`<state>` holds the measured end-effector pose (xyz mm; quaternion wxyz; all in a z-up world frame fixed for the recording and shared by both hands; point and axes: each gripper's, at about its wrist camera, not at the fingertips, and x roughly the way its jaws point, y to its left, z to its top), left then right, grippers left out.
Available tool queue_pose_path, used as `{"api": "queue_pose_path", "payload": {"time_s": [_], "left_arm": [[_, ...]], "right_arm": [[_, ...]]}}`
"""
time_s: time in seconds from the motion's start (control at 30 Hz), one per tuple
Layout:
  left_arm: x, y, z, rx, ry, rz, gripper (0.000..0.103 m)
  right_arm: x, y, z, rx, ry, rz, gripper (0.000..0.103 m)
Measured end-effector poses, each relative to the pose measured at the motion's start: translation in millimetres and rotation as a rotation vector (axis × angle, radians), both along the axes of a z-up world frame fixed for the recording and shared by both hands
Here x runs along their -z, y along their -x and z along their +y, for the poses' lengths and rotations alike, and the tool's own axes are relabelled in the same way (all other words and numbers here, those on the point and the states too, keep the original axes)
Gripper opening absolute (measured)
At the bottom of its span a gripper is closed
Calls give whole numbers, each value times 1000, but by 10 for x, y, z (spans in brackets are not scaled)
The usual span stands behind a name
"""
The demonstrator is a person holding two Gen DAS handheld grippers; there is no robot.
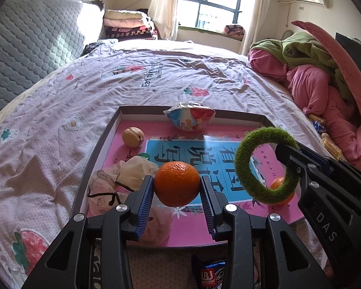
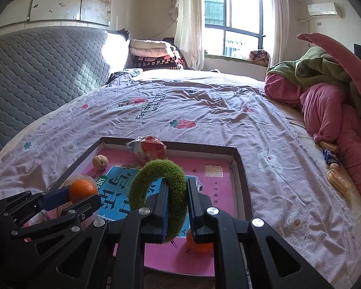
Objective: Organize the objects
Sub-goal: 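Lift and carry the mandarin and green ring over the tray with both grippers, then lower and open left gripper on the mandarin in the tray while right gripper releases the green ring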
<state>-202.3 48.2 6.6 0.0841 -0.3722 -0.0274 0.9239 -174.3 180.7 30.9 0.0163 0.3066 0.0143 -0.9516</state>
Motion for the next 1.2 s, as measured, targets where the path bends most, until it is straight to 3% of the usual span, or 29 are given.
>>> {"api": "queue_pose_path", "payload": {"time_s": [0.37, 0.67, 1.2], "left_arm": [[89, 45, 35, 6, 21, -30, 40], [192, 117, 72, 2, 37, -58, 40], [242, 117, 131, 17, 82, -61, 40]], "right_arm": [[208, 98, -67, -9, -46, -69, 14], [300, 147, -106, 26, -131, -83, 14], [419, 182, -111, 48, -175, -120, 14]]}}
